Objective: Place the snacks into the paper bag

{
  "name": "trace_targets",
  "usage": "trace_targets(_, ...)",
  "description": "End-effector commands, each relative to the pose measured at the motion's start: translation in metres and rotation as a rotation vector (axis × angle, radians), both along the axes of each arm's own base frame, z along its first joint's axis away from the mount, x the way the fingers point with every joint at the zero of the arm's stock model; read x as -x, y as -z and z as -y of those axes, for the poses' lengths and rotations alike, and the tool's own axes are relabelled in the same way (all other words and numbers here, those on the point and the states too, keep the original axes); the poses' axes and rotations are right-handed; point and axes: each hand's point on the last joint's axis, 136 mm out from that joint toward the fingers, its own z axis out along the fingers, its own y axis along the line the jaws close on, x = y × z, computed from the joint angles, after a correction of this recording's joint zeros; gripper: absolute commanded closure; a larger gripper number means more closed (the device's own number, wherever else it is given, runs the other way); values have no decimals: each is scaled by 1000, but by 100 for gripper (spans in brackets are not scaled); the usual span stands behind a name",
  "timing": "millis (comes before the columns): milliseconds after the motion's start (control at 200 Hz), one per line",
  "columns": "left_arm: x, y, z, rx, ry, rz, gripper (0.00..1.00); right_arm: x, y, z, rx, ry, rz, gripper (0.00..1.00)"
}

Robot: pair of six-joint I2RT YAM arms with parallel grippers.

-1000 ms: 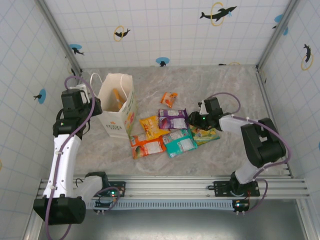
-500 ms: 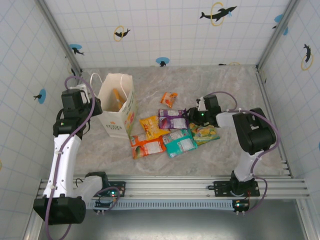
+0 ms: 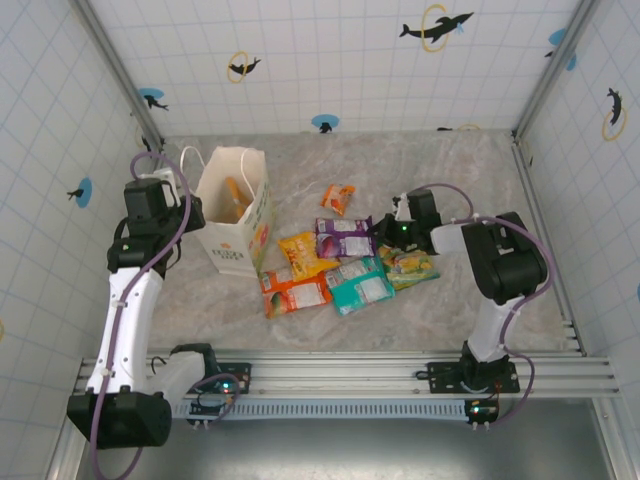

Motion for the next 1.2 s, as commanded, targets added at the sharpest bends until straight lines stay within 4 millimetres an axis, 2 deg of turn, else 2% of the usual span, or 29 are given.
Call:
trace_targets(0,-1,-7,-3,2,-12,10,60,-12,-39,-1,-17,2,119,96)
trace_targets(120,3,-22,-2,-3,-3,51,60,-12,-70,0,-10,-15,208,100)
trace_targets(205,8,-37,-1,-10,1,103,53,-10,-94,1,0,-32,275,100)
trace_targets(335,15,-49,-2,-35,9,122,47,-7,-130,3,49,-59,390,100)
trace_targets(510,21,-57,5,-36,58,136,40,8,-176,-5,157,-142,606,100)
trace_targets(651,29,-79,11,-35,92,216,41,21,-204,-10,256,-219,748,100)
trace_targets(796,46,-107,33,-58,238,343,43,37,-233,-17,291,-312,897,100)
trace_targets(851,54,-118,46,-77,334,397,44,40,-242,-16,303,-326,936,100)
trace_targets(951,74,-128,74,-95,527,508,41,57,-260,-26,256,-416,1022,100)
trace_targets(1046,91,-129,95,-97,678,575,36,70,-273,-35,236,-483,1098,100)
trace_targets(1196,104,-113,115,-68,848,558,32,98,-287,-58,200,-611,1201,100)
